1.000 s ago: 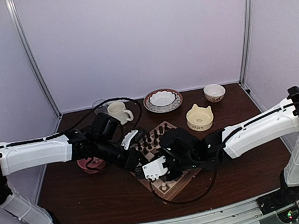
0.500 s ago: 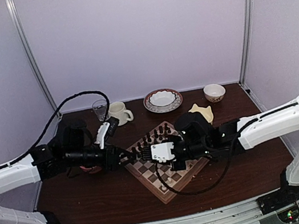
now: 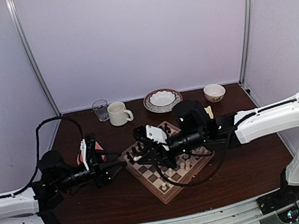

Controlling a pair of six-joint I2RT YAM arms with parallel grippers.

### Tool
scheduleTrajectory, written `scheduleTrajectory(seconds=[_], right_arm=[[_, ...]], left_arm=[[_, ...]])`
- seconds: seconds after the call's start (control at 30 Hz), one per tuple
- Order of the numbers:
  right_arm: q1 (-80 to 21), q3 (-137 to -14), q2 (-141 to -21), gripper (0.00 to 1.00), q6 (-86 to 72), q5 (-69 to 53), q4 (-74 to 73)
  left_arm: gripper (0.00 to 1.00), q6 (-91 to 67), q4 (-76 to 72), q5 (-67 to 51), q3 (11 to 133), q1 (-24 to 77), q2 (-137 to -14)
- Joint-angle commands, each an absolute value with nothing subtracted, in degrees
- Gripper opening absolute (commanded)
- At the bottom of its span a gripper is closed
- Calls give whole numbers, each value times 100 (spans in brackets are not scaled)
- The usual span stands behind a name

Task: Set up the chess pieces on the board
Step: Pass from the right arm to the left

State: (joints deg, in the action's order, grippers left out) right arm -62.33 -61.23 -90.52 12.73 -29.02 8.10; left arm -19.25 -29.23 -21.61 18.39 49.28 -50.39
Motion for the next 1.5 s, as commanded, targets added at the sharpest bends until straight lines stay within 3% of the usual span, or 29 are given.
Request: scheduleTrajectory(seconds=[0.0,0.33,0.63,1.0,1.3,1.47], right_arm=[[-6207,-6358,-9270,0,513,-3403,1067],[-6211,-6407,-9434,0,347,-3435,1193],[-6205,-6381,-9486,0,138,-3409,1458],[-6205,-6391,-9562,0,26,-3464,1596],[-6206,-6346,-9570,0,-157,-3516,1774],[-6205,-6354,-9590,0,-175,-3557,1783]], left_arm=[[53,-1555,-5053,-2625,1493,4978,-5295],[41,-1613,-5329,-2875,1582,5001,-5664],[43,-1613,-4966,-2889,1746,5001,-5747],[33,-1648,-4935,-3006,1903,5001,-6049],[33,-1622,-4782,-3043,1967,5001,-6082],[13,-1597,-4733,-3142,2023,5001,-6129]])
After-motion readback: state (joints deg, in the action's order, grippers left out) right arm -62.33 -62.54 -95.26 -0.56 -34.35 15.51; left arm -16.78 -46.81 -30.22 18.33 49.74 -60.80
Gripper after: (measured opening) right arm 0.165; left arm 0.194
